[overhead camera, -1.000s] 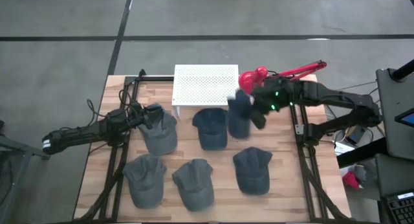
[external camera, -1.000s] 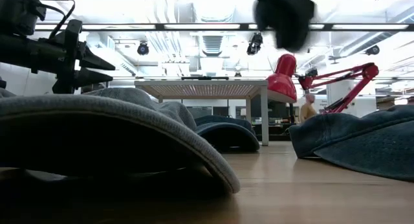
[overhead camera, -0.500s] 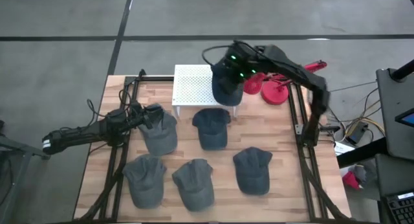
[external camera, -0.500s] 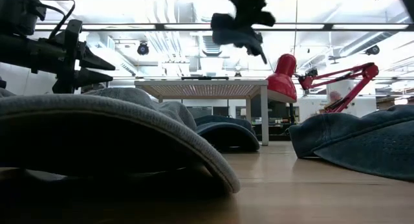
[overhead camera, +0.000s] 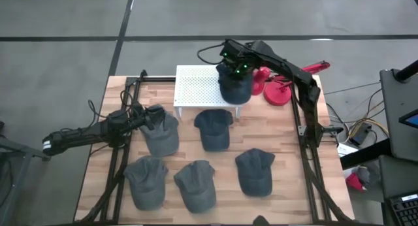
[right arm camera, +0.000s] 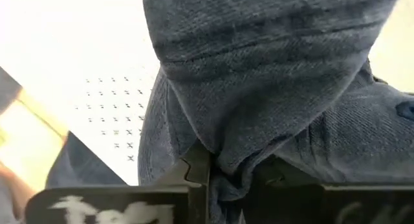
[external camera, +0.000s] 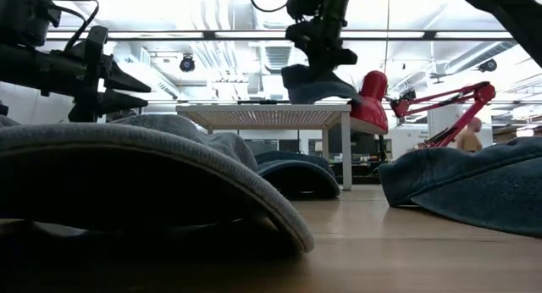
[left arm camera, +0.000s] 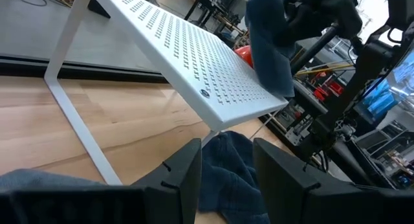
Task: Pick & Place hat
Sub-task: Put the top right dark blue cap on the shelf
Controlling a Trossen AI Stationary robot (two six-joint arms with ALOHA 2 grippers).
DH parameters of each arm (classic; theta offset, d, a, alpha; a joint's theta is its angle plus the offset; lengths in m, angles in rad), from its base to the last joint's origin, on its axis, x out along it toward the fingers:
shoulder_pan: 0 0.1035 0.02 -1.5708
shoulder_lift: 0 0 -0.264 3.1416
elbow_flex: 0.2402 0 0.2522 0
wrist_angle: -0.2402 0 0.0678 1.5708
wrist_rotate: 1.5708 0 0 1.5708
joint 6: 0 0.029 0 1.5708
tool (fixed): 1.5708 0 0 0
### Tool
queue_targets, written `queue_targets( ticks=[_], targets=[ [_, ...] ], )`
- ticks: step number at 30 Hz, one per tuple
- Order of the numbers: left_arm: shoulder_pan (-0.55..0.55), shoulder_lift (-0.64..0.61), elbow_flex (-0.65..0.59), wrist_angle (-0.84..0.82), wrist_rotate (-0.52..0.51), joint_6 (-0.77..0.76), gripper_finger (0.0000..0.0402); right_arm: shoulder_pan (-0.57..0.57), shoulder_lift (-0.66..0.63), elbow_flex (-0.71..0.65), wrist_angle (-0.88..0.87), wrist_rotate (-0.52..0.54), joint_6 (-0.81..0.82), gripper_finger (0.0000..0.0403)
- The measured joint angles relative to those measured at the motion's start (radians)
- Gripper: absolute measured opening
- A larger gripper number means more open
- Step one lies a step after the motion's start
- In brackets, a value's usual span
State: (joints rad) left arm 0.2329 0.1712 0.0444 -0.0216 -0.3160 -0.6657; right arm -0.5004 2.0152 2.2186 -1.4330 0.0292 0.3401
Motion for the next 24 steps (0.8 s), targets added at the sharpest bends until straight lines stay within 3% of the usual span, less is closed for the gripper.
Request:
queue_targets(
  ticks=[24],
  targets=[
    [0.0, 0.001, 0.0, -0.001, 0.0, 0.003, 0.0142, 0.003, -0.004, -0.082, 0.113, -0.037, -0.038, 0.0051]
  ],
)
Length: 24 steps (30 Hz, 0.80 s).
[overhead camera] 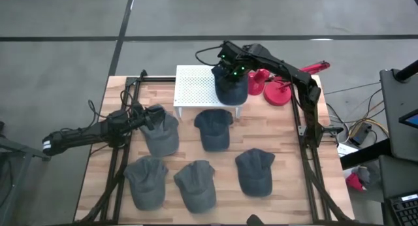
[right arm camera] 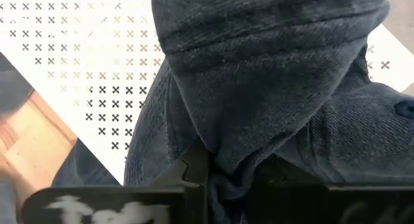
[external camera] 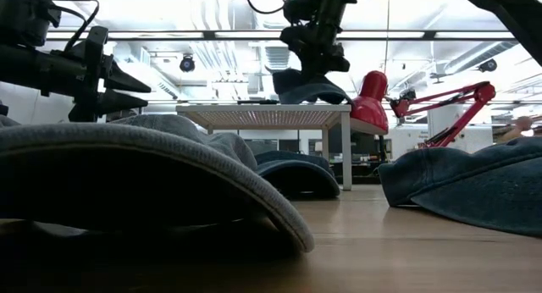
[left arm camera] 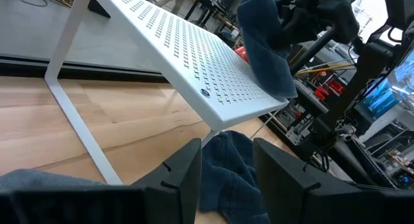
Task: Pick & Place hat
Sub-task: Put the top right dark blue cap on the shelf
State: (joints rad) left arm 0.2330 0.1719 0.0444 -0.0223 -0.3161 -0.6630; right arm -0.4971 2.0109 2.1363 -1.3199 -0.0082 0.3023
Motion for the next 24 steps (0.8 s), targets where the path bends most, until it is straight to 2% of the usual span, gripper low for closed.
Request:
queue_targets(
  ticks=[24],
  targets=[
    [0.0, 0.0, 0.0, 0.0, 0.0, -0.004, 0.0142, 0.0, -0.027, 0.001, -0.062, -0.023, 0.0, 0.0171]
  ],
)
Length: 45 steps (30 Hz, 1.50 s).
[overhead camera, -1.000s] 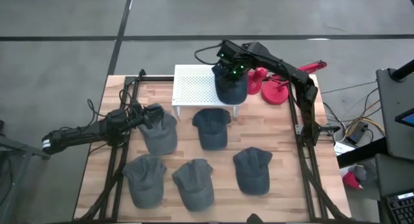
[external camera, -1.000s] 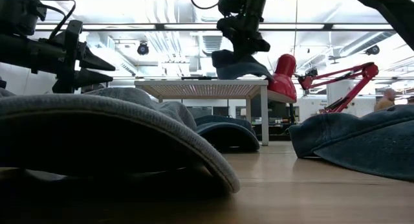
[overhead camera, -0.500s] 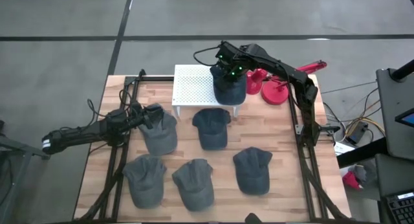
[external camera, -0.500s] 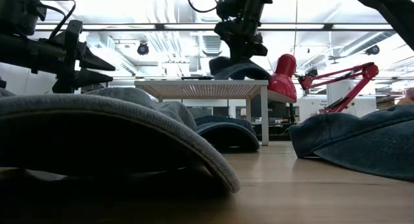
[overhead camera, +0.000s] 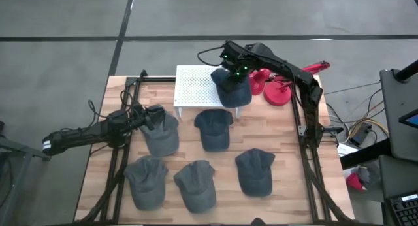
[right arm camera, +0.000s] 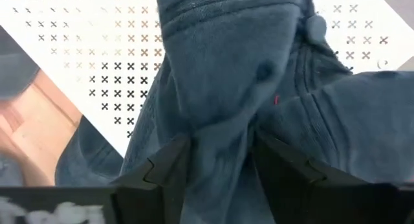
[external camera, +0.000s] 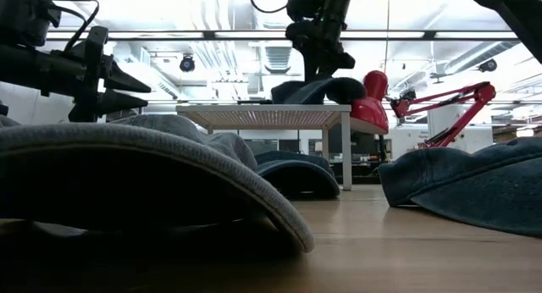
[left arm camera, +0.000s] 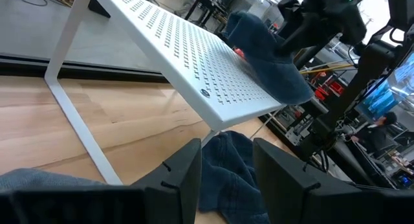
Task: Pick & Place hat
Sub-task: Put the top right dark blue cap on the shelf, then put the bottom dark blue cap on top of the other dark blue cap on the shelf
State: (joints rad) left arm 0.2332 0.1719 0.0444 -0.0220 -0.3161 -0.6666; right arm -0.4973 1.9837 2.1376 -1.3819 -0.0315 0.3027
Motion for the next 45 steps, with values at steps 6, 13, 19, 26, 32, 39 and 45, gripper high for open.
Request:
queue_targets(
  ticks=[6, 13, 19, 26, 32, 39, 45],
  targets=[
    [0.0, 0.0, 0.0, 0.0, 0.0, 0.0, 0.0142, 0.0, -0.032, 0.001, 0.001, -0.002, 0.004, 0.0193],
    [0.0, 0.0, 0.0, 0.0, 0.0, 0.0, 0.0142, 0.009, -0.082, 0.001, -0.003, -0.028, 0.005, 0.02],
    [0.0, 0.0, 0.0, 0.0, 0.0, 0.0, 0.0142, 0.043, -0.119, 0.002, -0.018, -0.046, 0.019, 0.0194],
    [0.0, 0.0, 0.0, 0.0, 0.0, -0.001, 0.0142, 0.066, -0.118, -0.062, 0.131, 0.006, -0.006, 0.0185],
    [0.0, 0.0, 0.0, 0.0, 0.0, -0.055, 0.0142, 0.068, -0.118, -0.163, 0.357, -0.049, -0.104, 0.0178],
    [0.0, 0.0, 0.0, 0.0, 0.0, -0.076, 0.0142, 0.068, -0.115, -0.261, 0.565, -0.183, -0.178, 0.0173],
    [0.0, 0.0, 0.0, 0.0, 0.0, -0.075, 0.0142, 0.067, -0.074, -0.308, 0.577, -0.178, -0.206, 0.0175]
  ],
)
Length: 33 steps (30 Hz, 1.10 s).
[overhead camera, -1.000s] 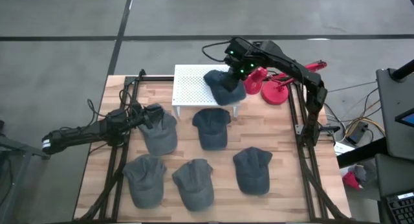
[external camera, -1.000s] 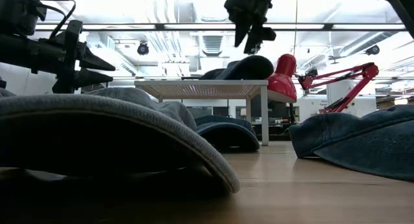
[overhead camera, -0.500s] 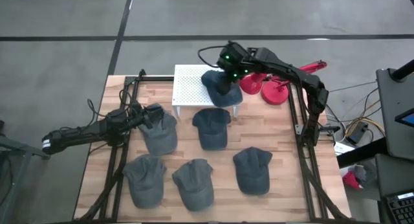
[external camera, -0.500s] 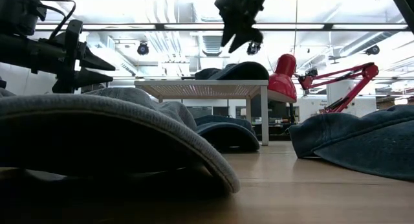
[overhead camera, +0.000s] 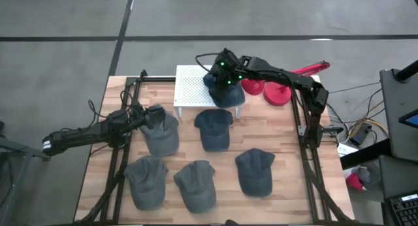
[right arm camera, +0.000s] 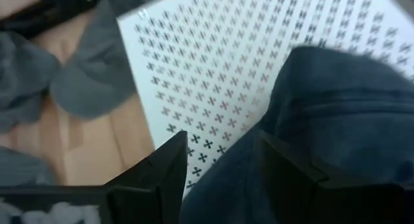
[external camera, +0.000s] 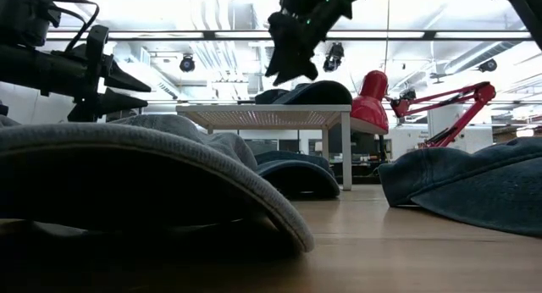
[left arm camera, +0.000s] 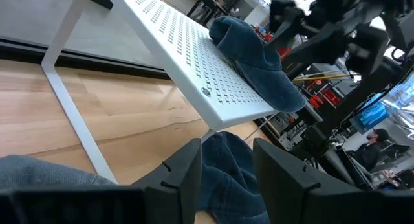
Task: Pick & Place hat
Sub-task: Put the bottom dark blue cap on top of the other dark blue cap on the shelf
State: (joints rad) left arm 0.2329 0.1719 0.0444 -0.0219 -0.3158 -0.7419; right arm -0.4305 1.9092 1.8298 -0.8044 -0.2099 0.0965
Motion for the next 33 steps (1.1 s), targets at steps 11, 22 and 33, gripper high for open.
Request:
queue_targets(
  ticks=[11, 22, 33],
  targets=[
    [0.0, 0.0, 0.0, 0.0, 0.0, 0.0, 0.0142, 0.0, 0.124, 0.128, -0.056, 0.185, -0.049, 0.0159],
    [0.0, 0.001, 0.0, 0.0, 0.0, 0.004, 0.0142, 0.001, 0.144, 0.17, -0.15, 0.237, 0.056, 0.0151],
    [0.0, 0.001, 0.0, 0.0, 0.0, 0.005, 0.0142, 0.032, 0.132, 0.24, -0.163, 0.233, 0.039, 0.0143]
  ],
)
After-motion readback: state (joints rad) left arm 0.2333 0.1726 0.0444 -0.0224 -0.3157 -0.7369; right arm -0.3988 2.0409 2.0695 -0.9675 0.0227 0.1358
